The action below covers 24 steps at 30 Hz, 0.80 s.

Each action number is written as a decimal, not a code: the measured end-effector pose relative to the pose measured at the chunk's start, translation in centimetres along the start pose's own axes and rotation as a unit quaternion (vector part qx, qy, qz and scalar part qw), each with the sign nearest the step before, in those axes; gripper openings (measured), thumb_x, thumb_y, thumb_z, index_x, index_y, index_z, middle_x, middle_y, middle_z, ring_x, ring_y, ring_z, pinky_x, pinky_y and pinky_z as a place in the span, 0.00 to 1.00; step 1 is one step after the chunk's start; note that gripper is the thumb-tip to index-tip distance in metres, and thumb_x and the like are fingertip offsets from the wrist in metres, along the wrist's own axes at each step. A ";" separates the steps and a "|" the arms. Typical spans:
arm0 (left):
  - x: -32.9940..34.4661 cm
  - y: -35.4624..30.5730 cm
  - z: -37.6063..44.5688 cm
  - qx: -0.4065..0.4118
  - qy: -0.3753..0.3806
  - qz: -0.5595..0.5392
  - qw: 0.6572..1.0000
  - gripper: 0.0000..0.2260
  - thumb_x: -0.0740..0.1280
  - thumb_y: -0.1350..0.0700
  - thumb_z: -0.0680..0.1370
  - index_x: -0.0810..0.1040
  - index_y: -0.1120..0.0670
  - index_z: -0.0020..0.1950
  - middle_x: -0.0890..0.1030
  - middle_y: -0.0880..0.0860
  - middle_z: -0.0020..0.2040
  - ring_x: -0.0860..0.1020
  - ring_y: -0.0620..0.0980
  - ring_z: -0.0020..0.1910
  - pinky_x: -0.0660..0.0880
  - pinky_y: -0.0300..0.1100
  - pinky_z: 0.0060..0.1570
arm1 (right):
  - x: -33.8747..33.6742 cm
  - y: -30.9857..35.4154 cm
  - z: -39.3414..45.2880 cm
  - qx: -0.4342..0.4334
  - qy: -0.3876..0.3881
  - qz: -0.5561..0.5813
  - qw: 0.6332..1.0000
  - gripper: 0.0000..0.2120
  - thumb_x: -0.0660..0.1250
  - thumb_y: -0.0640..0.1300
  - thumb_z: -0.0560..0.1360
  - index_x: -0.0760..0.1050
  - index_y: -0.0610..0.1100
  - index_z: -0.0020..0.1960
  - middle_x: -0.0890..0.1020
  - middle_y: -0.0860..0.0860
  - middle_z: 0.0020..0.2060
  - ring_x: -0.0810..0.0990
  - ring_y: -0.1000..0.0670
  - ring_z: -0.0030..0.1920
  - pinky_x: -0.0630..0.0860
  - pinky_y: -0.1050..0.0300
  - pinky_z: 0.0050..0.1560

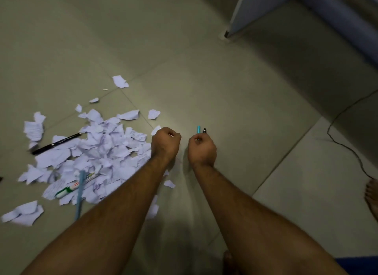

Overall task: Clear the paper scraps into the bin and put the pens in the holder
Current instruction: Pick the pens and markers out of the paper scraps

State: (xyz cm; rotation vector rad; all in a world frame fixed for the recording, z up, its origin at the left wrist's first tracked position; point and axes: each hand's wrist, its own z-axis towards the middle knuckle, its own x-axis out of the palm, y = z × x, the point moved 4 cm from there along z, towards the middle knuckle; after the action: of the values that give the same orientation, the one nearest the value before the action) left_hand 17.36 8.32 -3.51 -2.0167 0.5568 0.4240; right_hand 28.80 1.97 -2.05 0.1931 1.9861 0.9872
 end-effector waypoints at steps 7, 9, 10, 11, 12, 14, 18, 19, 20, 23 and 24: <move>-11.6 6.4 -0.3 -0.060 -0.117 -0.014 0.991 0.08 0.68 0.53 0.74 0.84 0.57 0.45 0.85 0.54 0.45 0.82 0.55 0.47 0.74 0.40 0.46 | 8.5 5.7 -7.8 -0.132 0.200 -0.041 0.970 0.06 0.67 0.49 0.75 0.82 0.48 0.47 0.86 0.49 0.43 0.83 0.46 0.46 0.76 0.56 0.47; -14.7 8.8 -1.3 -0.093 -0.163 -0.021 0.982 0.08 0.68 0.54 0.74 0.84 0.57 0.45 0.85 0.56 0.45 0.81 0.57 0.48 0.71 0.40 0.44 | 11.0 6.5 -10.4 -0.171 0.254 -0.062 0.950 0.06 0.67 0.50 0.75 0.81 0.49 0.47 0.86 0.50 0.42 0.83 0.47 0.45 0.77 0.56 0.46; -16.4 10.4 -2.1 -0.117 -0.189 -0.023 0.975 0.08 0.68 0.54 0.75 0.83 0.57 0.45 0.85 0.56 0.46 0.81 0.57 0.48 0.70 0.40 0.44 | 12.5 6.9 -12.1 -0.208 0.282 -0.085 0.933 0.06 0.67 0.50 0.75 0.81 0.50 0.48 0.85 0.50 0.42 0.83 0.47 0.45 0.78 0.56 0.46; -17.3 11.6 -2.8 -0.133 -0.209 -0.026 0.968 0.08 0.67 0.55 0.75 0.83 0.58 0.46 0.84 0.56 0.46 0.81 0.58 0.48 0.69 0.40 0.43 | 13.4 7.1 -13.2 -0.248 0.302 -0.108 0.914 0.07 0.67 0.51 0.75 0.81 0.50 0.49 0.86 0.50 0.43 0.83 0.47 0.45 0.78 0.55 0.46; -17.9 12.7 -3.5 -0.147 -0.223 -0.028 0.963 0.08 0.67 0.56 0.75 0.83 0.58 0.46 0.84 0.57 0.46 0.80 0.58 0.48 0.68 0.40 0.43 | 14.2 7.2 -14.1 -0.289 0.317 -0.127 0.894 0.08 0.67 0.51 0.75 0.82 0.50 0.51 0.86 0.51 0.45 0.83 0.47 0.47 0.79 0.55 0.47; -19.0 15.1 -5.2 -0.165 -0.242 -0.026 0.956 0.08 0.67 0.56 0.76 0.83 0.58 0.47 0.84 0.57 0.47 0.80 0.58 0.48 0.68 0.40 0.42 | 15.7 7.5 -16.3 -0.374 0.338 -0.164 0.848 0.11 0.66 0.50 0.76 0.82 0.51 0.55 0.85 0.51 0.49 0.82 0.48 0.50 0.78 0.54 0.49; -19.8 18.6 -7.2 -0.185 -0.242 0.018 0.952 0.10 0.68 0.55 0.75 0.81 0.56 0.55 0.83 0.57 0.54 0.80 0.59 0.52 0.73 0.43 0.46 | 18.0 7.4 -19.1 -0.503 0.354 -0.272 0.740 0.12 0.67 0.46 0.73 0.81 0.50 0.56 0.82 0.49 0.52 0.82 0.43 0.50 0.78 0.52 0.46; -19.8 19.2 -7.3 -0.188 -0.236 0.041 0.952 0.12 0.69 0.54 0.74 0.80 0.55 0.56 0.82 0.57 0.54 0.80 0.59 0.53 0.74 0.45 0.46 | 18.3 7.4 -19.4 -0.519 0.352 -0.299 0.719 0.13 0.67 0.44 0.73 0.80 0.49 0.57 0.81 0.48 0.52 0.81 0.43 0.51 0.78 0.51 0.46; -19.7 19.4 -7.4 -0.193 -0.226 0.071 0.952 0.13 0.70 0.53 0.74 0.80 0.55 0.56 0.82 0.57 0.55 0.80 0.59 0.53 0.75 0.46 0.47 | 18.5 7.4 -19.4 -0.527 0.346 -0.319 0.707 0.14 0.66 0.43 0.74 0.79 0.49 0.58 0.80 0.47 0.52 0.81 0.42 0.51 0.76 0.51 0.45; -19.6 20.2 -7.6 -0.215 -0.204 0.129 0.946 0.11 0.69 0.51 0.75 0.81 0.55 0.54 0.83 0.57 0.53 0.80 0.59 0.52 0.76 0.46 0.46 | 19.0 6.8 -19.2 -0.535 0.333 -0.358 0.689 0.13 0.65 0.41 0.74 0.77 0.46 0.57 0.80 0.45 0.52 0.80 0.41 0.52 0.75 0.52 0.44; -19.6 20.2 -7.6 -0.219 -0.204 0.131 0.945 0.11 0.68 0.51 0.76 0.81 0.56 0.54 0.83 0.57 0.53 0.80 0.59 0.52 0.75 0.46 0.45 | 19.0 6.6 -19.2 -0.540 0.326 -0.366 0.684 0.13 0.66 0.40 0.74 0.78 0.46 0.57 0.80 0.45 0.52 0.80 0.41 0.52 0.75 0.51 0.44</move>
State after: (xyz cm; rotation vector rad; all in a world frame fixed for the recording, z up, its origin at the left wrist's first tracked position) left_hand -9.58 -2.93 -4.48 -2.1847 0.4989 1.1849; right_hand 1.20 4.55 -4.04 -1.6736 1.3903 1.5644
